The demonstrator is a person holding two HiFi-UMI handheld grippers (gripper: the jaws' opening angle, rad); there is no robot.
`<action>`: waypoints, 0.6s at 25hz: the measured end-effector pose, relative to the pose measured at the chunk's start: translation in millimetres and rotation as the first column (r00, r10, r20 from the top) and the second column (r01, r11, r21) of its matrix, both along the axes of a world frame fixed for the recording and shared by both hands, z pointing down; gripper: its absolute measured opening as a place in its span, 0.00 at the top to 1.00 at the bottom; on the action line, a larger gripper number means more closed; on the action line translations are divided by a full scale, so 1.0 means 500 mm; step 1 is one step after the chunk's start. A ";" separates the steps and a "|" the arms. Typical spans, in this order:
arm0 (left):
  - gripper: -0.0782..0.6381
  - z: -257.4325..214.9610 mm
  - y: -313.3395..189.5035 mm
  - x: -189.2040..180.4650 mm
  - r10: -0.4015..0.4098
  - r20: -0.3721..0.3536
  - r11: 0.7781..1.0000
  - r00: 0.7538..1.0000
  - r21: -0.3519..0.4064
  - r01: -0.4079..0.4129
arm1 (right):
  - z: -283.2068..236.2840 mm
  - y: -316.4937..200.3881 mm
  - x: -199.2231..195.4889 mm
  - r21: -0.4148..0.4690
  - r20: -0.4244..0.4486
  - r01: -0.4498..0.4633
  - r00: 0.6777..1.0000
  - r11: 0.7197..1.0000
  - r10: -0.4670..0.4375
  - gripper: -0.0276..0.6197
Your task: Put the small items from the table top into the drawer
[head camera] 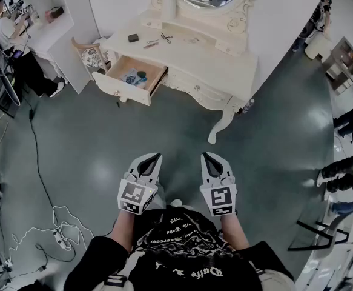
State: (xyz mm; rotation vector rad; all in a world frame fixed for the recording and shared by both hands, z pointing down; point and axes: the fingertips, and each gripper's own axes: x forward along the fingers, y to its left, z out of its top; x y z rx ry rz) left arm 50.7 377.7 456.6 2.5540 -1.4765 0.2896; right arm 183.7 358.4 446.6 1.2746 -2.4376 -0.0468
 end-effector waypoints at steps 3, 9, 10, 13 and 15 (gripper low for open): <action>0.87 -0.001 -0.020 -0.008 -0.009 0.002 1.000 1.000 0.000 0.009 | -0.001 -0.025 0.001 -0.005 0.010 -0.021 1.000 1.000 0.021 0.94; 0.87 0.000 -0.069 -0.030 -0.017 0.005 1.000 1.000 0.000 0.017 | -0.003 -0.074 0.001 -0.010 0.025 -0.061 0.998 0.998 0.061 0.94; 0.87 0.000 -0.078 -0.036 -0.020 0.004 1.000 1.000 0.000 0.020 | -0.004 -0.083 0.000 -0.009 0.029 -0.067 0.997 0.998 0.068 0.94; 0.87 -0.003 -0.107 -0.052 -0.022 0.004 1.000 1.000 0.003 0.022 | -0.007 -0.110 -0.007 -0.008 0.038 -0.082 0.996 0.997 0.082 0.94; 0.87 -0.005 -0.131 -0.065 -0.021 0.006 1.000 1.000 0.008 0.021 | -0.013 -0.133 -0.016 0.001 0.043 -0.087 0.995 0.996 0.087 0.94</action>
